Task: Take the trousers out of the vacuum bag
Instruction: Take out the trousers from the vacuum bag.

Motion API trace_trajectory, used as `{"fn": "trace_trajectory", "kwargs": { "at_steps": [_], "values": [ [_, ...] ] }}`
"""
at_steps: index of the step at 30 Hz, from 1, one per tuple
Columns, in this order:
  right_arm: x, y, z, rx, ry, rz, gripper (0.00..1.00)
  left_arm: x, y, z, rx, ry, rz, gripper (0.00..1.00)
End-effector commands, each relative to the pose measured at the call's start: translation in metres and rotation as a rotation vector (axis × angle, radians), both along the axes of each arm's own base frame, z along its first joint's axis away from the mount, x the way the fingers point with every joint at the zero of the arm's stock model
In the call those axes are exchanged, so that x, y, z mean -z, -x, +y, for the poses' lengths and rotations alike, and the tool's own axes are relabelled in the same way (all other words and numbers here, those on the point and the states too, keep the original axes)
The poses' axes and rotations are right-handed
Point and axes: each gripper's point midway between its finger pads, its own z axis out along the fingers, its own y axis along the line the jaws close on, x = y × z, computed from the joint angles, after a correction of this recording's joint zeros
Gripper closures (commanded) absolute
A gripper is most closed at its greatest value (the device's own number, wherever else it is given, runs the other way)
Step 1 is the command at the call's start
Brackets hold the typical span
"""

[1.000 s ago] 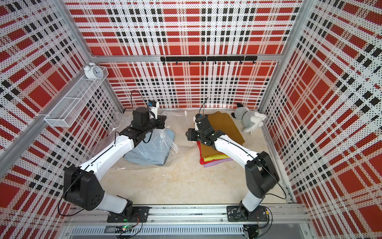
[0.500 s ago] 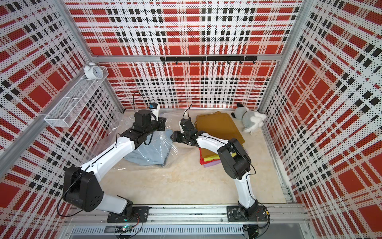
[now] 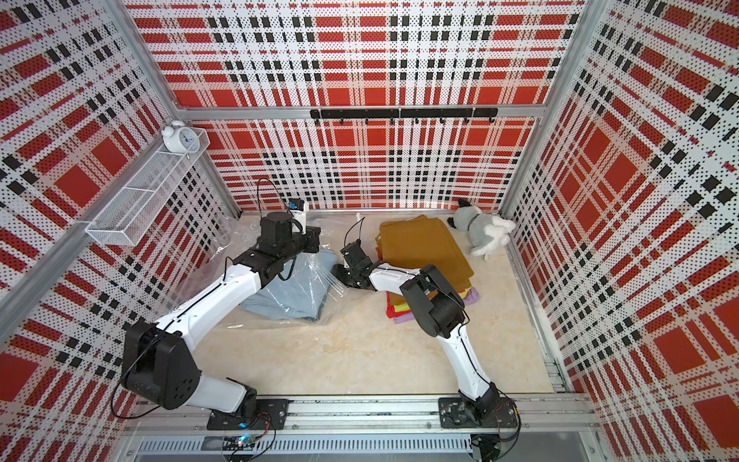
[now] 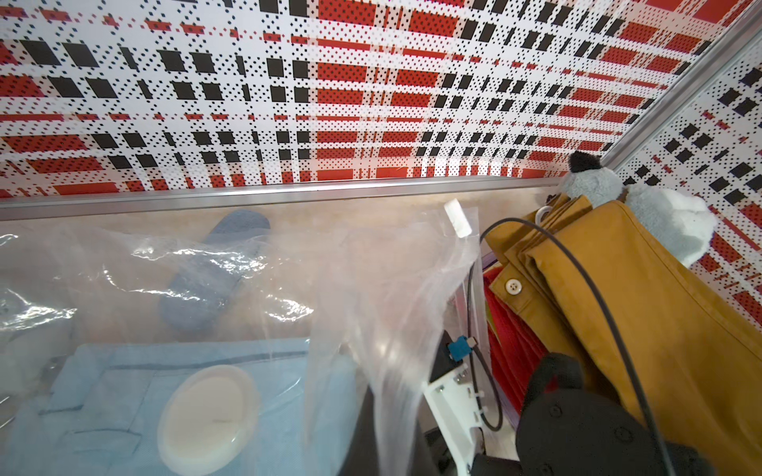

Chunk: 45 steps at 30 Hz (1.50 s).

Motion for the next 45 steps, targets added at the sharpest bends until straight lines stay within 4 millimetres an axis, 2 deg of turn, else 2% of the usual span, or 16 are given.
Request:
{"fn": "trace_trajectory", "kwargs": {
  "at_steps": [1,8,12,15,22,23,25,32,45],
  "values": [
    [-0.003,-0.002,0.018,-0.013,-0.044,-0.009,0.46,-0.011,0.001,0.001,0.0,0.004,-0.042,1.0],
    [-0.004,-0.004,0.031,-0.028,-0.075,0.002,0.52,-0.011,0.001,0.001,0.002,0.005,-0.042,1.0],
    [-0.007,-0.003,0.034,-0.034,-0.084,0.0,0.62,-0.011,0.001,0.001,0.001,0.005,-0.042,1.0],
    [-0.009,-0.002,0.034,-0.037,-0.092,0.001,0.73,-0.011,0.001,0.001,0.001,0.007,-0.042,1.0],
    [-0.022,-0.001,0.037,-0.046,-0.118,-0.01,0.82,-0.01,0.0,0.001,0.001,0.006,-0.04,1.0],
    [-0.024,-0.001,0.037,-0.048,-0.121,-0.013,0.82,-0.01,0.0,0.001,0.001,0.006,-0.041,1.0],
    [-0.03,-0.001,0.037,-0.053,-0.124,-0.021,0.74,-0.009,0.0,0.001,0.0,0.006,-0.037,1.0],
    [-0.043,0.0,0.038,-0.067,-0.134,-0.041,0.67,-0.008,-0.001,0.001,0.001,0.004,-0.034,1.0],
    [-0.068,0.0,0.037,-0.077,-0.145,-0.076,0.66,-0.006,-0.001,0.001,0.002,0.007,-0.03,1.0]
  ]
}}
